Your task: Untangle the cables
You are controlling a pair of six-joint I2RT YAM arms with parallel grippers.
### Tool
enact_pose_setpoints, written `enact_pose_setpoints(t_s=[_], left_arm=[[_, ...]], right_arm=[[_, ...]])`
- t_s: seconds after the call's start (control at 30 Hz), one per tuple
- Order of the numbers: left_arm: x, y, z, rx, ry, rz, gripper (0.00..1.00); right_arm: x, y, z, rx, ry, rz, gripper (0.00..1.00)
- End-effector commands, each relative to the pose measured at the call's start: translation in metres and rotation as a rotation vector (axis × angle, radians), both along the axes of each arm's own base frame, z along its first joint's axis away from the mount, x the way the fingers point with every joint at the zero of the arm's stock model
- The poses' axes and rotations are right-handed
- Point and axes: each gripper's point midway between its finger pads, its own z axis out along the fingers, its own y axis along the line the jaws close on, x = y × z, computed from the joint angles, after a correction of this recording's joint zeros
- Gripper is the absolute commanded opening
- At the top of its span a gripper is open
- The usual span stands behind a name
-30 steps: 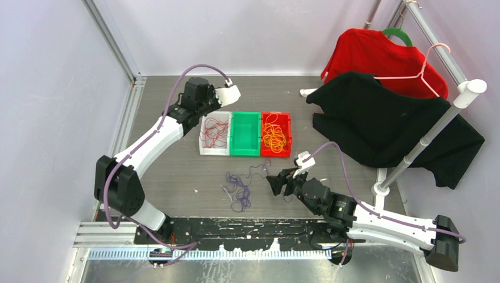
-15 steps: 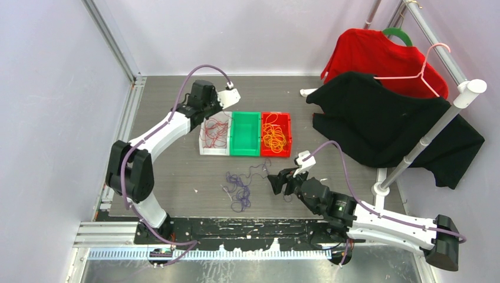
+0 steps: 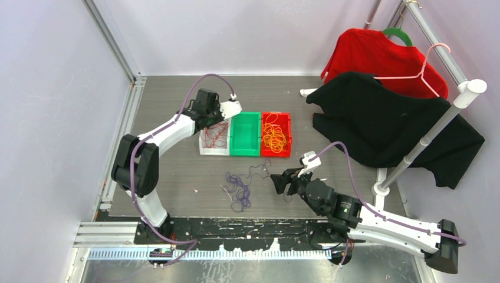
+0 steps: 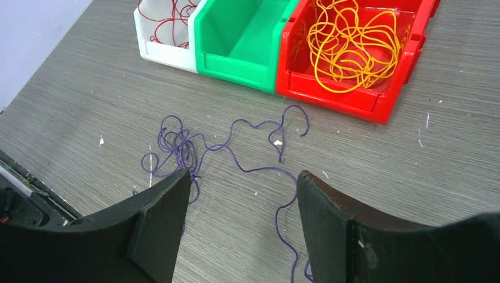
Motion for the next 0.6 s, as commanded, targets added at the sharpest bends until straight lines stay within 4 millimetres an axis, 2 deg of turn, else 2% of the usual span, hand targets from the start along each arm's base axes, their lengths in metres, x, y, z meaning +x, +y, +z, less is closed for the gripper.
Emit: enact_pose_setpoints(t_s=[0.0,0.23,0.57], left_arm=[[-0.007,-0.012,0.0,-0.067,0.064,-0.023,0.0],[-0.008,-0.014,-0.022,-0.1,0.104,0.012,0.0],[0.008,-0.006,-0.027,-0.219,0.124,0.092,0.0]], right_arm=[[0.003,0.003,0.016,0.05,-0.016,-0.021,0.71],[0.004,0.003,0.017,0.042,-0.018,-0.02,0.71],[0.004,-0.001,0.018,0.033,-0.027,-0.026,0.71]])
